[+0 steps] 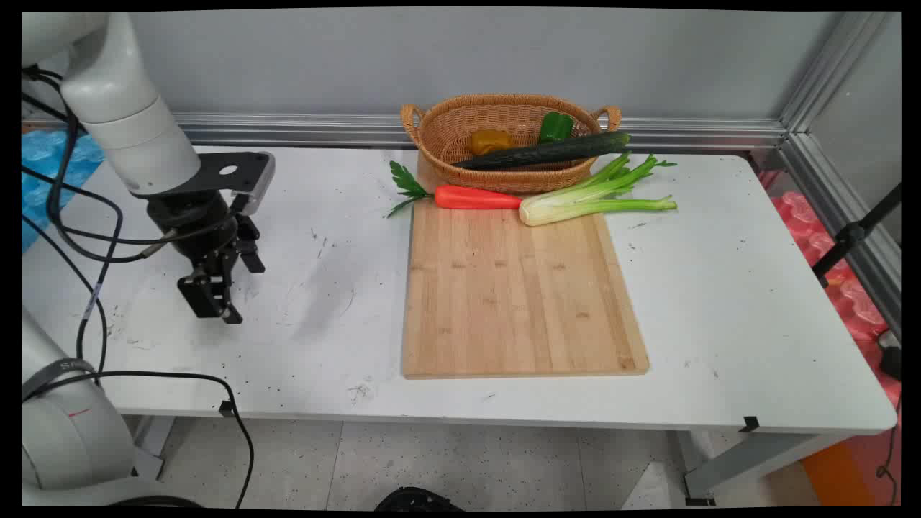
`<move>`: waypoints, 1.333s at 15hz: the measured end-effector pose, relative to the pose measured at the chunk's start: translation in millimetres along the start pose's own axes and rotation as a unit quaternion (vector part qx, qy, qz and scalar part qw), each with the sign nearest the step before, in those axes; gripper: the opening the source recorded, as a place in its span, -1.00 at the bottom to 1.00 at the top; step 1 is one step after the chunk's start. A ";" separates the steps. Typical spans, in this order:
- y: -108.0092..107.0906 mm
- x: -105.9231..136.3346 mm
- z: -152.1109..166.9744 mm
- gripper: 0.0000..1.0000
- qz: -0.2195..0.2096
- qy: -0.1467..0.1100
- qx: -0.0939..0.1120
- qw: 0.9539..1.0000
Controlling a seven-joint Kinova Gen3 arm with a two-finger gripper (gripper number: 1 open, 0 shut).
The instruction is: Pick up the cucumber from the vegetable basket
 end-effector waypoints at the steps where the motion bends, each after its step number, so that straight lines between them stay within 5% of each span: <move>1: -2.3 3.1 0.5 1.00 -0.003 0.004 0.004 1.000; 5: -15.5 22.6 0.8 1.00 -0.010 0.027 0.021 0.999; 10: -52.5 77.6 -3.4 1.00 -0.015 0.078 0.057 0.995; 20: -138.6 195.1 -17.0 1.00 -0.008 0.187 0.103 0.977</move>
